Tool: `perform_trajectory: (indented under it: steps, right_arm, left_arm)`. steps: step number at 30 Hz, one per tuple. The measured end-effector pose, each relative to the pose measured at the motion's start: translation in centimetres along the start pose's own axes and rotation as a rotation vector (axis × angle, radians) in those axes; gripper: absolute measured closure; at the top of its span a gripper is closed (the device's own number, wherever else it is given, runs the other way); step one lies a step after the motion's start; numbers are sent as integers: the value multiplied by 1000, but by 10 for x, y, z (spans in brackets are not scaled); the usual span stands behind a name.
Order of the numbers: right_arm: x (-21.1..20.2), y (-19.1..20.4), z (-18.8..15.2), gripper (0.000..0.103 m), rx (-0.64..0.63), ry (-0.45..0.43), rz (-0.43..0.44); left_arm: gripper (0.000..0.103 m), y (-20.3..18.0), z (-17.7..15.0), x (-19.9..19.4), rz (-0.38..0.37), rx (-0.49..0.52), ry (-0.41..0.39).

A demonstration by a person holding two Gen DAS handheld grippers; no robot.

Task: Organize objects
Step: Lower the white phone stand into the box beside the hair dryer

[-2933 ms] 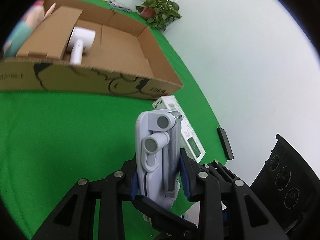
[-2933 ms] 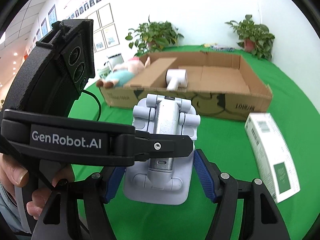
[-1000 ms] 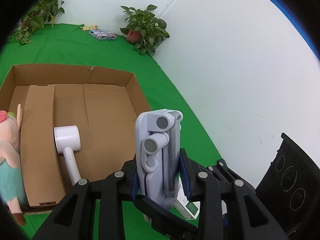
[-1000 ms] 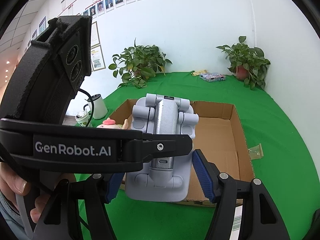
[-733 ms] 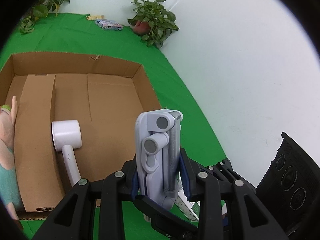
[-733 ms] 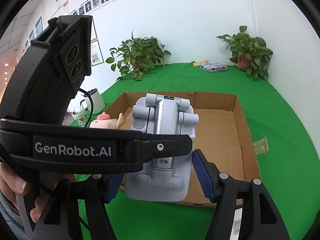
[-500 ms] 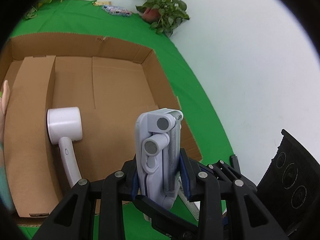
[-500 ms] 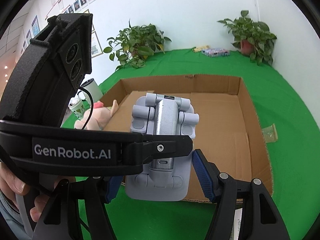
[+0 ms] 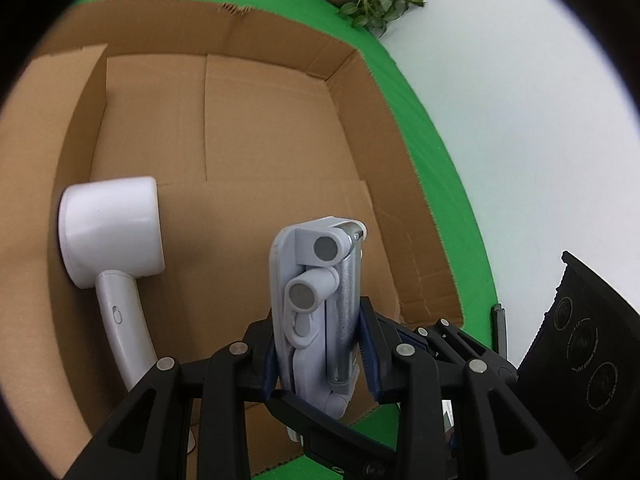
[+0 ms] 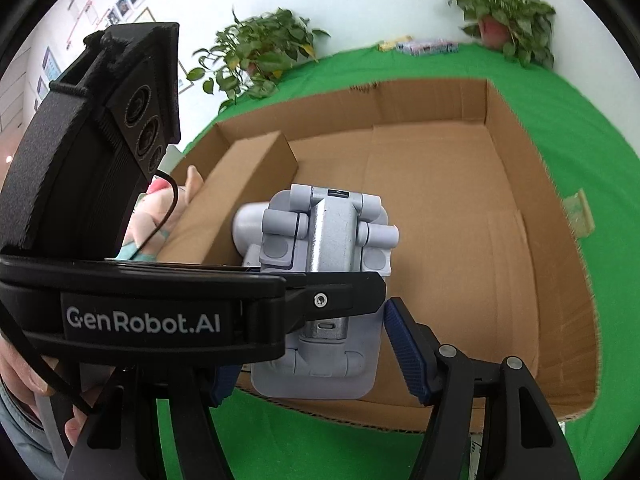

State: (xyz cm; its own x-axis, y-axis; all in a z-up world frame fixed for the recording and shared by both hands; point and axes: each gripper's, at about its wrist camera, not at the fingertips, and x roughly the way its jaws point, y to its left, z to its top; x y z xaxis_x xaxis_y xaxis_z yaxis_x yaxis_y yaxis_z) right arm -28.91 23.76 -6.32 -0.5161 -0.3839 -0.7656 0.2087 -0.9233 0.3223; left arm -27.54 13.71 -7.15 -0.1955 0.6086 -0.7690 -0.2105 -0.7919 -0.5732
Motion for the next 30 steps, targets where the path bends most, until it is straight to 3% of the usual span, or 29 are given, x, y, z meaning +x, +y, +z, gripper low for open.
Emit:
perform_trajectory:
  steps: [5, 11, 20, 24, 27, 28, 30]
  right_arm:
    - [15, -9, -3, 40, 29, 48, 11]
    - [27, -19, -3, 40, 61, 79, -7]
    - [41, -19, -4, 39, 54, 107, -108]
    - [38, -18, 1, 38, 59, 95, -63]
    - [34, -20, 8, 38, 53, 85, -88]
    - [36, -22, 10, 39, 49, 100, -106]
    - [48, -25, 8, 60, 41, 178, -154]
  left_arm:
    - [70, 7, -1, 10, 16, -27, 29]
    - [66, 8, -3, -4, 95, -34, -4]
    - [66, 1, -18, -76, 108, 10, -157]
    - [66, 9, -36, -104, 139, 14, -215]
    - [66, 18, -36, -113, 154, -1, -237]
    - [66, 21, -40, -116, 161, -6, -243]
    - [66, 28, -42, -118, 163, -14, -248]
